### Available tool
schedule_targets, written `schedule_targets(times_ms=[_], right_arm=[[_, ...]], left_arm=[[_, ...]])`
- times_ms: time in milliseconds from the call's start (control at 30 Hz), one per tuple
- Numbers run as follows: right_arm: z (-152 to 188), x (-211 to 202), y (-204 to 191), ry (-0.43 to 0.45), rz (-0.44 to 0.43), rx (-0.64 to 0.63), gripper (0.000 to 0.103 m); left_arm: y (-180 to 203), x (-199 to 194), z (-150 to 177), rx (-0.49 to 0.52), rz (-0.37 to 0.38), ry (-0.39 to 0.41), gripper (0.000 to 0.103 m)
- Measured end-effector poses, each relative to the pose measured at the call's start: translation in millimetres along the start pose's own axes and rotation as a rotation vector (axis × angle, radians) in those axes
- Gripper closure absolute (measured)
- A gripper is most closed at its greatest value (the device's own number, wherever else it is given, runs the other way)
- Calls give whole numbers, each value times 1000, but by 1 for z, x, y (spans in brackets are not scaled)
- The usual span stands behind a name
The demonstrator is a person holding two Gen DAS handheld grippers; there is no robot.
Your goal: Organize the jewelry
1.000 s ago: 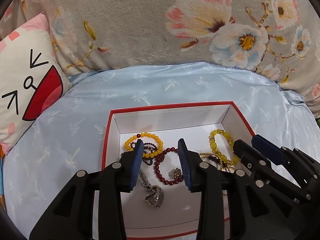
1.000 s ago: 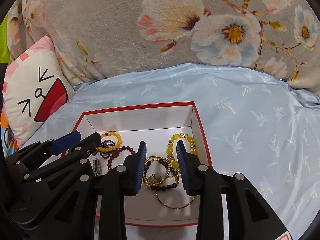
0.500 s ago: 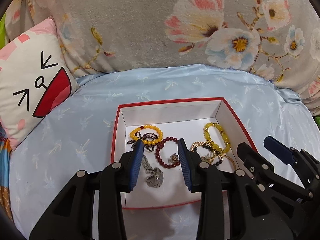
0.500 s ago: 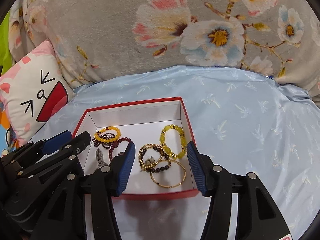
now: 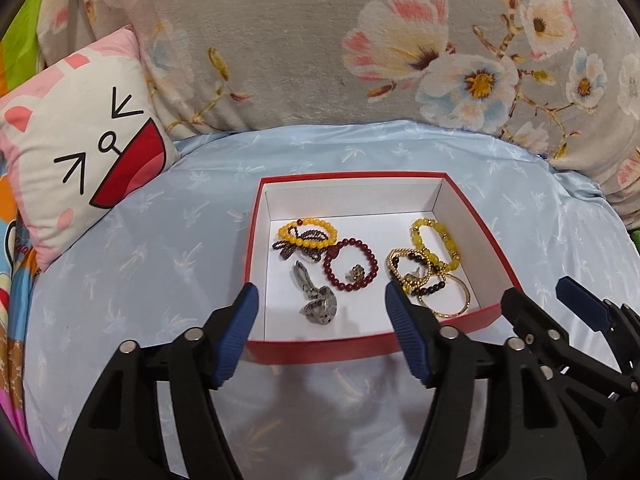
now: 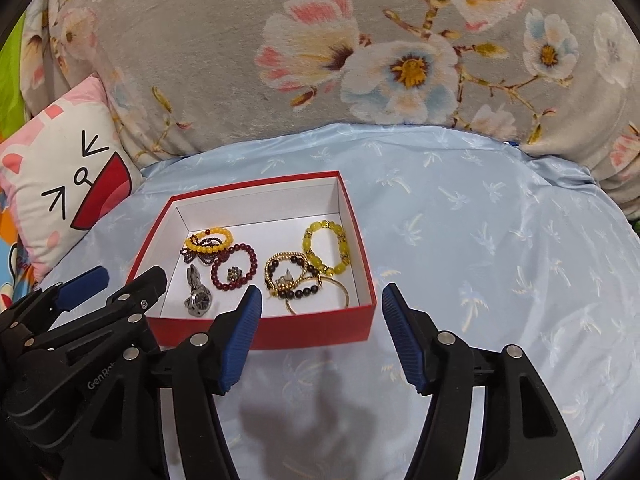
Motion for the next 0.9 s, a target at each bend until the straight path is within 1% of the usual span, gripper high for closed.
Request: schedule_targets(times_ms=[67, 133, 167, 233, 267, 300, 467, 733, 900], right_arm=[[4, -4, 4, -1, 5, 11, 37], [7, -6, 7, 2, 11, 19, 35], [9, -9, 9, 6, 12, 26, 32], [12, -13, 12, 16, 15, 34, 28], [13, -15, 13, 19, 17, 36, 26], [15, -16, 14, 19, 20, 37, 23], [24, -18, 16, 9, 33, 32, 21], [35, -24, 19, 7, 37, 32, 21], [36, -24, 19, 6, 36, 31, 21]], left_arm=[[-1, -3, 5, -10, -7, -4, 31], [-3, -5, 9, -23, -17, -13, 22], [-5, -6, 12, -32, -22, -15, 20], [-8, -8, 17, -52, -32, -13, 13], [-9, -10, 19, -60, -38, -14, 12], [-10, -11, 22, -66, -40, -15, 12], [-8, -14, 29, -56, -49, -27, 12], [-8, -19, 40, -69, -54, -30, 12], [-6, -23, 44, -68, -64, -28, 12]])
Point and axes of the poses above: each gripper's, at about its wrist camera, not at the fingertips, and x roughly the way its jaws point, y to its right, z to its underside, the point moved 5 cm from there along x, roughly the way its jaws point, and after that the axes turned 14 degrees about x, right-handed, at the moved point
